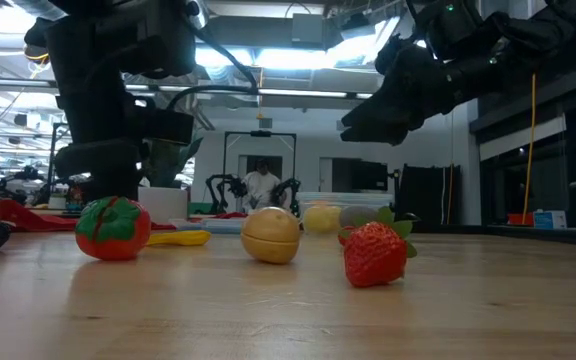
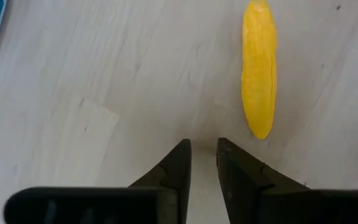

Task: Pick and placing Produce into tupperware
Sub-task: Put the cherry into the transparent bin

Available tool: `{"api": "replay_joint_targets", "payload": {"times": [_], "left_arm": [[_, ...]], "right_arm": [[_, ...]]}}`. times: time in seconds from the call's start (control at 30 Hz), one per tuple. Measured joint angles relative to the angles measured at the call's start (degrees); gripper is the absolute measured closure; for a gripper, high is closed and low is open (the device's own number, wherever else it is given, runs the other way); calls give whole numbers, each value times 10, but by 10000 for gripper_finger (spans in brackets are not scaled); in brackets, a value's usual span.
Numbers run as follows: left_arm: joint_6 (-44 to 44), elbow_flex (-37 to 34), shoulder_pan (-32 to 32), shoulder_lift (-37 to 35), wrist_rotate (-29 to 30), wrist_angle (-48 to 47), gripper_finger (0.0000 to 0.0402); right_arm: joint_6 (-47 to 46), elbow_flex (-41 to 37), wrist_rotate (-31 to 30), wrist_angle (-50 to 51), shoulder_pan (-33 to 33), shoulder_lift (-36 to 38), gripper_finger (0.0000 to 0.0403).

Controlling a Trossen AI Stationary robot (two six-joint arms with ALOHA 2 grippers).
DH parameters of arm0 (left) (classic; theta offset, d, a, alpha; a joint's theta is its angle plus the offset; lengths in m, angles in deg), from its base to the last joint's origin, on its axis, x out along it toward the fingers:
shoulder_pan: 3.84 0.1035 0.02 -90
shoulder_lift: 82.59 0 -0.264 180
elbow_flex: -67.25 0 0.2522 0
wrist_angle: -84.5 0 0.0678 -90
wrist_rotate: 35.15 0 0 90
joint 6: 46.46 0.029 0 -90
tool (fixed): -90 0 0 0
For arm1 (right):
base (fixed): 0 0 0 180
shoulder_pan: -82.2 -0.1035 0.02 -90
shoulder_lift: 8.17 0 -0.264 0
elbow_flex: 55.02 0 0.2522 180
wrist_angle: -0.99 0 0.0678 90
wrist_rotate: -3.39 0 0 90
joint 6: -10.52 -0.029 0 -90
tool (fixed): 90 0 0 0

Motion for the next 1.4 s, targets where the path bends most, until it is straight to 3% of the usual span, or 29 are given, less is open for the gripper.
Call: {"api": "replay_joint_targets", "payload": {"times": [0.5,0.9,1.1,1.4], "left_arm": [[29,-1,0,0,22,6,306],[43,-1,0,0,108,6,299],[63,-1,-16,-9,121,3,291],[21,-32,-58,-63,241,-11,256]], "right_arm": [[1,0,7,-9,-3,0,137],[30,57,16,10,-57,-16,137],[30,122,14,103,-51,-67,137],[61,226,14,207,-52,-188,137]]}}
